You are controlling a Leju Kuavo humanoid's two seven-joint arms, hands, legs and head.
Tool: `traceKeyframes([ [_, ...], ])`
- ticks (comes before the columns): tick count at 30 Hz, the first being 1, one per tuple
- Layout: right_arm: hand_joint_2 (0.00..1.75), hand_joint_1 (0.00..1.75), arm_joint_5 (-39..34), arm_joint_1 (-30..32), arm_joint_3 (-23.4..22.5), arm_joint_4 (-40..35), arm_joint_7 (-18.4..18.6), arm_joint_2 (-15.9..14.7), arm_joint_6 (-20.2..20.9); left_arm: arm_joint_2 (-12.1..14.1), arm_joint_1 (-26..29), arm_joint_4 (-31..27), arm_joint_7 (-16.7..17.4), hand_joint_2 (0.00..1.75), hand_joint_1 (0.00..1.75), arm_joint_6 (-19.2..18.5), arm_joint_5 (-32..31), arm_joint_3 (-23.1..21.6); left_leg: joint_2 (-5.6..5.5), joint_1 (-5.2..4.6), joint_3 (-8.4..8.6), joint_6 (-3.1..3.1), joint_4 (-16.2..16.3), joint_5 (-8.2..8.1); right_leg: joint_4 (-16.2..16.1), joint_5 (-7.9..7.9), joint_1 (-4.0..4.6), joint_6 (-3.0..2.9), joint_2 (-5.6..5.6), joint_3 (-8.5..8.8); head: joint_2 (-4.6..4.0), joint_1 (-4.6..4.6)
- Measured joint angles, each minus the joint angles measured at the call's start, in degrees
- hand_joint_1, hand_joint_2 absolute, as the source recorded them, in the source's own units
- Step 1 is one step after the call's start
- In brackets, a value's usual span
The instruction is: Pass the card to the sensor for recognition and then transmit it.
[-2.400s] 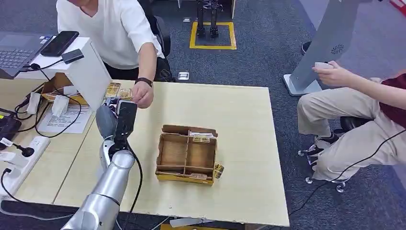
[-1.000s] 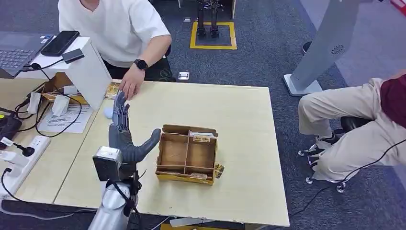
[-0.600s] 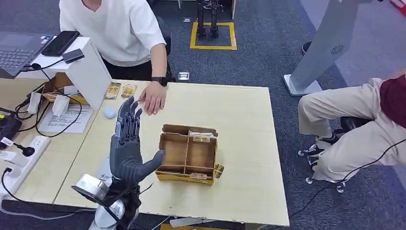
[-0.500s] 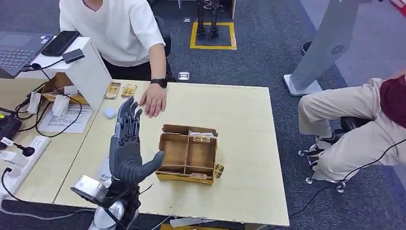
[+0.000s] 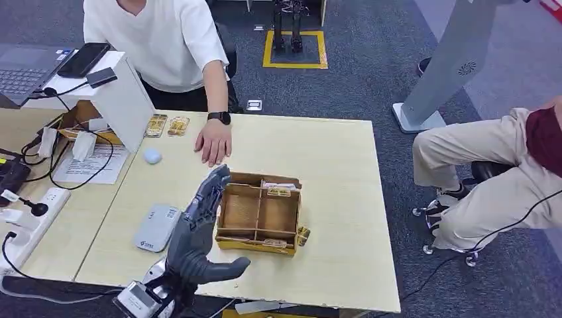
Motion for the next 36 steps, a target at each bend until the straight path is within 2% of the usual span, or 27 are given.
traceKeyframes([
  [8, 1.75, 0.00, 0.24, -0.36, 0.09, 0.00, 0.02, 0.00, 0.00, 2.14, -0.07, 0.00, -0.02, 1.75, 0.00, 0.83, -5.29, -3.70, 0.00, 0.00, 0.00, 0.00, 0.00, 0.00, 0.00, 0.00, 0.00, 0.00, 0.00, -0.01, 0.02, 0.00],
  [13, 1.75, 0.00, 0.29, -0.49, 0.26, 0.00, 0.28, 0.00, 0.00, 3.56, -0.43, 1.42, 0.00, 1.75, 0.00, 4.34, -13.24, -5.29, 0.00, 0.00, 0.00, 0.00, 0.00, 0.00, 0.00, 0.00, 0.00, 0.00, 0.00, -0.02, 0.00, 0.00],
  [26, 1.75, 0.00, 0.29, -0.60, 1.16, 0.00, 0.61, 0.00, 0.00, 4.72, -1.67, 6.12, 2.08, 1.75, 0.00, 7.45, -22.26, -6.80, 0.01, 0.00, 0.00, 0.00, 0.00, 0.00, 0.00, 0.00, 0.00, 0.00, 0.01, -0.02, 0.00, -0.02],
  [33, 1.75, 0.00, 0.04, -0.61, 1.46, 0.00, 1.22, 0.00, 0.00, 5.22, -3.03, 7.83, 6.17, 1.75, 0.00, 9.79, -30.92, -8.60, 0.01, 0.00, 0.00, 0.00, 0.00, 0.00, 0.00, 0.00, 0.00, 0.00, 0.02, -0.02, 0.02, -0.02],
  [36, 1.75, 0.00, -0.13, -0.63, 1.51, 0.00, 1.66, 0.00, 0.00, 5.44, -3.72, 8.70, 9.03, 1.75, 0.00, 11.65, -36.28, -9.34, 0.00, 0.00, 0.00, 0.00, 0.00, 0.00, 0.00, 0.00, 0.00, 0.00, 0.01, -0.01, 0.00, 0.00],
])
